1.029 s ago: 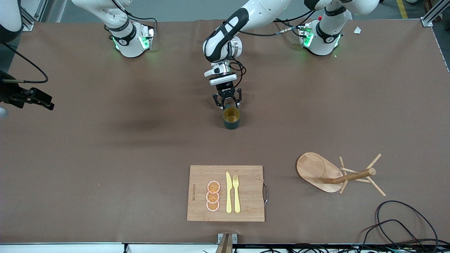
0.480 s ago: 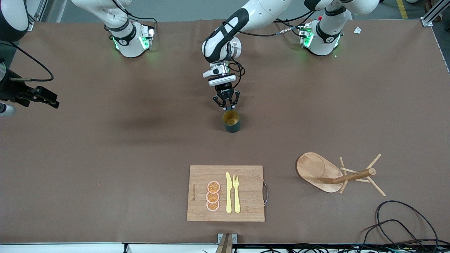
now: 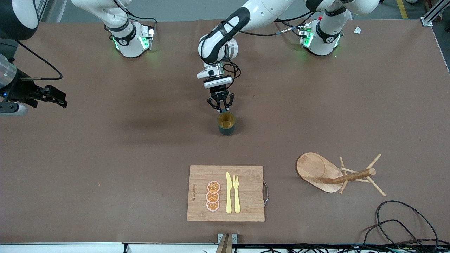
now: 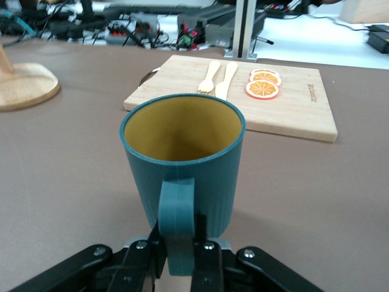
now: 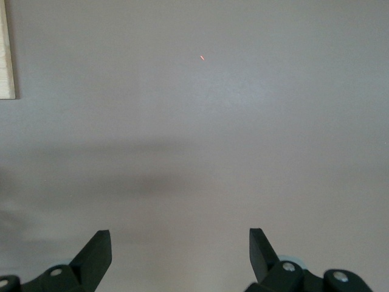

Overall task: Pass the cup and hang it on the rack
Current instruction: 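Close the left gripper on the handle and lift the mug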

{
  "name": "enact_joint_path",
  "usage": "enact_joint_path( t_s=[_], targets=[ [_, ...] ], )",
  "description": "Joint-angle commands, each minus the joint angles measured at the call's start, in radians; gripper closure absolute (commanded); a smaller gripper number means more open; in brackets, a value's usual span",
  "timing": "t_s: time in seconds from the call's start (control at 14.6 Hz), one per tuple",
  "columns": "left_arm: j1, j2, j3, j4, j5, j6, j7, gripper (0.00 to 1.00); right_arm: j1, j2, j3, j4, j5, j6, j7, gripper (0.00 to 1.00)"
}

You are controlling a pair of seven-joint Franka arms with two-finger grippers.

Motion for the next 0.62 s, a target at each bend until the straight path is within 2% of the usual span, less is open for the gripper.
enact_joint_path(
  t_s=[0.0, 0.27, 0.55],
  targets=[
    [0.023, -0.008, -0.006, 0.154, -0.177, 0.013, 0.141, 1.0, 0.019, -0.033, -0.001, -0.031, 0.012, -0.003, -0.002, 0.0],
    [0.132, -0.15, -0.014, 0.18, -0.401, 0.015, 0.423, 1.0, 0.028, -0.033, -0.002, -0.023, 0.012, -0.007, -0.003, 0.0],
    [0.253, -0.242, -0.014, 0.257, -0.673, 0.013, 0.676, 1.0, 0.027, -0.036, -0.002, -0.023, 0.012, -0.01, -0.008, 0.0]
  ],
)
